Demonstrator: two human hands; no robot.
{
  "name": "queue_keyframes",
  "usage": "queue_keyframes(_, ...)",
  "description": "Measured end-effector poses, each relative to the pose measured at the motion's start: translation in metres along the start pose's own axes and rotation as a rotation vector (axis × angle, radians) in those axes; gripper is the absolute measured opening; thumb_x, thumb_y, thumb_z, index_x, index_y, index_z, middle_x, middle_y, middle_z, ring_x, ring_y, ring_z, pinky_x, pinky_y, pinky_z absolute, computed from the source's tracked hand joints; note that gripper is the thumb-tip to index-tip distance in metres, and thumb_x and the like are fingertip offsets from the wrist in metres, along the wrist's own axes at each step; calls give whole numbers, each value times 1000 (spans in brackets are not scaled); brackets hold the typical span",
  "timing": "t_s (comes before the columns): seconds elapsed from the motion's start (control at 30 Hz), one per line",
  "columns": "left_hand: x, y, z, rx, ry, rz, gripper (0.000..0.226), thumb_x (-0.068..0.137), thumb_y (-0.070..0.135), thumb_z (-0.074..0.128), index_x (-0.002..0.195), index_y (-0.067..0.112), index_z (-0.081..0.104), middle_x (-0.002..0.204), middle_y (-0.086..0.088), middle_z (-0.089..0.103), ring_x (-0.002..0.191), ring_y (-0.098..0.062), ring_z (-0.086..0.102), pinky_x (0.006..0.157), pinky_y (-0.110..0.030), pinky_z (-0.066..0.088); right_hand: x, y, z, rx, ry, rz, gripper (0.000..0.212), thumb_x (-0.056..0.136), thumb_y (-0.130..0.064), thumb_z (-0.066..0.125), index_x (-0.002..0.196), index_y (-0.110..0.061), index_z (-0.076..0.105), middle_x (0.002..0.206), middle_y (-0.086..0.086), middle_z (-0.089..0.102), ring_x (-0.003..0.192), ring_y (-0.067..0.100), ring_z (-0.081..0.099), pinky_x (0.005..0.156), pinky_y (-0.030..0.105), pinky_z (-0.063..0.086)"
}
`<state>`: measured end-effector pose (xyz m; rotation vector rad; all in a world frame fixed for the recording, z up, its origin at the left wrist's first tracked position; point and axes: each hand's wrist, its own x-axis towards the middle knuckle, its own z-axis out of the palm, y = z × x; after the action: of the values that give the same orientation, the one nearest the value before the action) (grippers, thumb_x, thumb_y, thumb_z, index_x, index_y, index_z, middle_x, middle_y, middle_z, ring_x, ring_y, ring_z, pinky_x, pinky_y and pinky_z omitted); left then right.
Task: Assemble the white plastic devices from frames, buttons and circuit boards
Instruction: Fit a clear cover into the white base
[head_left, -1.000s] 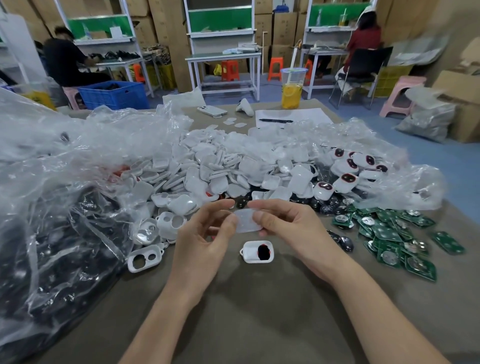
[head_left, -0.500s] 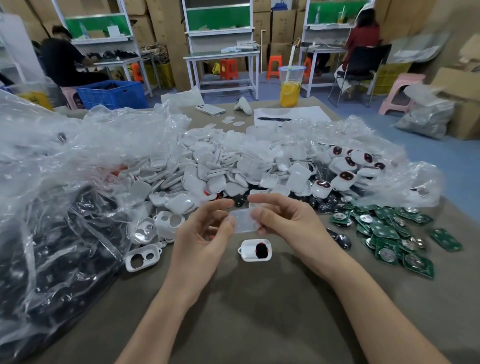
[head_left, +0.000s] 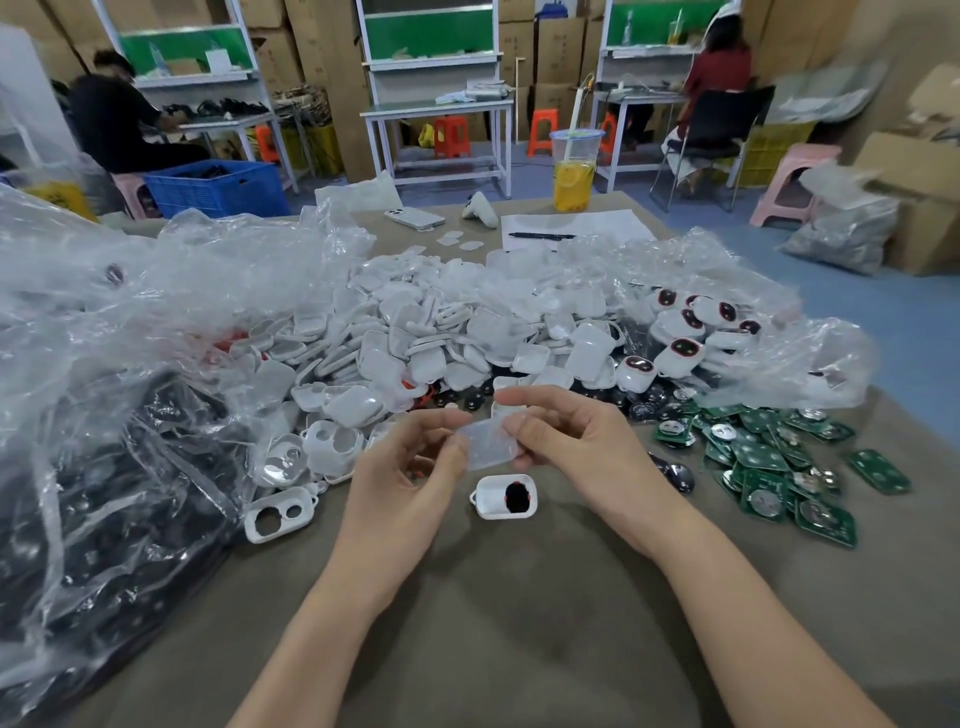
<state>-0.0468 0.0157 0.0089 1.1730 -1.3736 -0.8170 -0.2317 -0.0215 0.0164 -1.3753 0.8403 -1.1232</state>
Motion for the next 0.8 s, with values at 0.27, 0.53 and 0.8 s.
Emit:
queue_keyframes(0.27,-1,0,-1,-13,-1,-4,16,89,30,64,99,40,71,97,7,74,92,-24,66,85,-33,51,-1,1,0,61,-13,12,18,97,-18,66,110,-23,76,83,4,70,74,15,64,78,26,55)
queue_keyframes(0.53,-1,2,-2,44,-69,0,8,90,33,62,88,31,69,85,10,72,82,-9,64,73,-15,46,-2,-1,3,-50,-20,-15,28,93,-16,71,115,-34,72,90,-6,74,75,7,67,73,15,52)
queue_keyframes(0.8,-3,7,-1,87,-34,84,10,93,36,61,95,33,71,92,10,74,87,-8,66,76,-12,46,2,1,3,25,32,-29,23,78,-33,85,94,-35,69,88,1,75,73,16,67,70,24,56)
